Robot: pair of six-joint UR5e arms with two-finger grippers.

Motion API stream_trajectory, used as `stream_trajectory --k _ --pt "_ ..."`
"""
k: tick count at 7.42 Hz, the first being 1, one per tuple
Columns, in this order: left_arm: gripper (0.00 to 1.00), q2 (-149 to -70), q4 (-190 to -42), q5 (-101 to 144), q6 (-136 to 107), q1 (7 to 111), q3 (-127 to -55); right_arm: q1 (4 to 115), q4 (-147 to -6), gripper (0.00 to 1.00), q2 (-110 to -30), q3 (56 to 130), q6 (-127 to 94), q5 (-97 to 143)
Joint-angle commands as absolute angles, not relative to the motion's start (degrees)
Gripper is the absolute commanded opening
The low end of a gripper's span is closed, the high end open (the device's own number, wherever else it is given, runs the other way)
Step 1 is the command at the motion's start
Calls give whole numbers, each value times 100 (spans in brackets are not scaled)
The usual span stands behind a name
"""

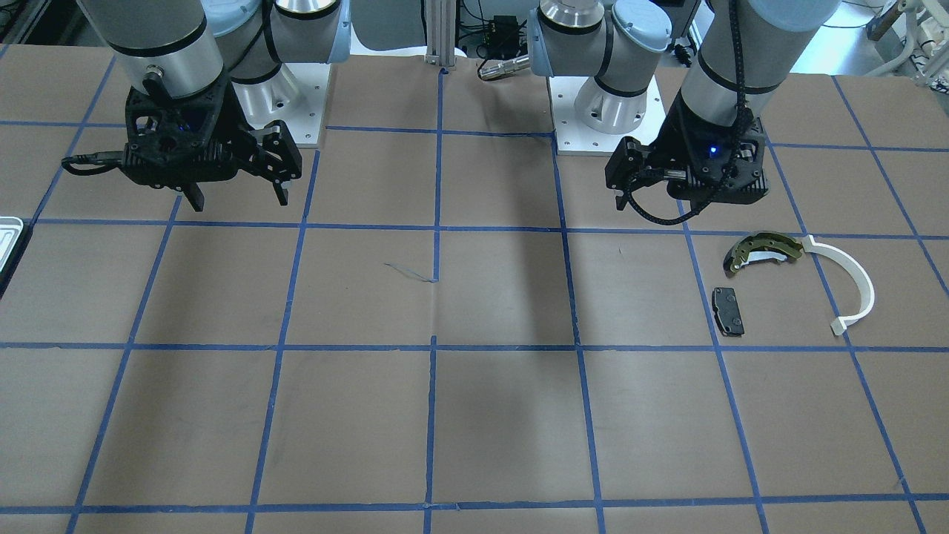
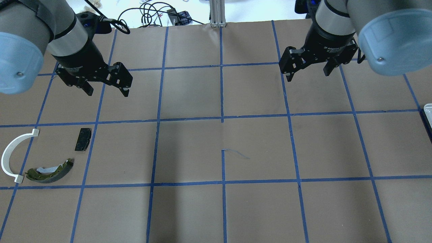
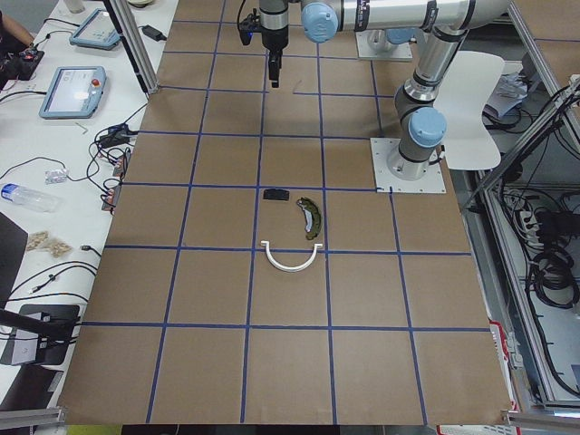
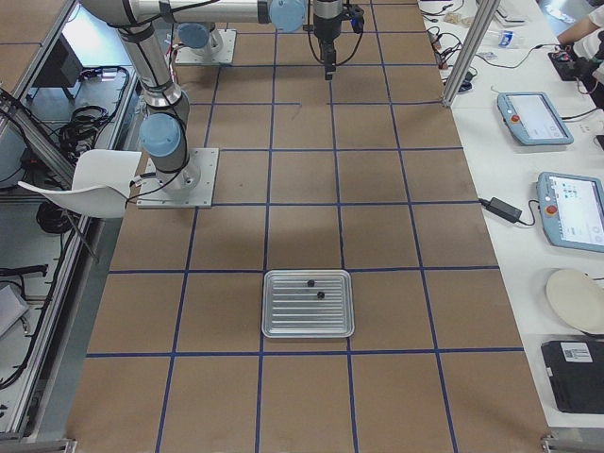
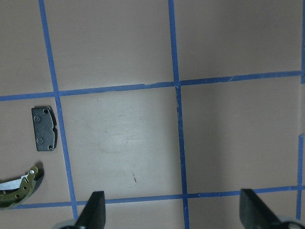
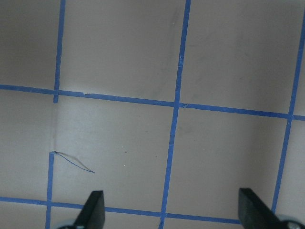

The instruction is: Place bearing gear from tray to pile

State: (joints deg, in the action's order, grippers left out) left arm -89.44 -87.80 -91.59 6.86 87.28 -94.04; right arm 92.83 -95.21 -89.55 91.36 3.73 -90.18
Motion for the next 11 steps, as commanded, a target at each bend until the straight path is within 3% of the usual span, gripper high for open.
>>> stream_trajectory --k 1,4,7,11 --pt "100 -8947 -8780 -9167 686 8728 -9413 9229 -9545 100 -8930 9201 465 -8948" --pt "100 -8965 -8780 -9176 686 8728 -9413 8809 -9519 100 -8921 9185 640 -8938" --pt "100 -8956 -8780 -9185 694 8728 -9413 7379 -9518 100 -8763 9211 2090 -8992" --pt "100 -8956 -8780 -9193 694 8728 -9413 5568 -10324 100 -7756 9220 4239 -9009"
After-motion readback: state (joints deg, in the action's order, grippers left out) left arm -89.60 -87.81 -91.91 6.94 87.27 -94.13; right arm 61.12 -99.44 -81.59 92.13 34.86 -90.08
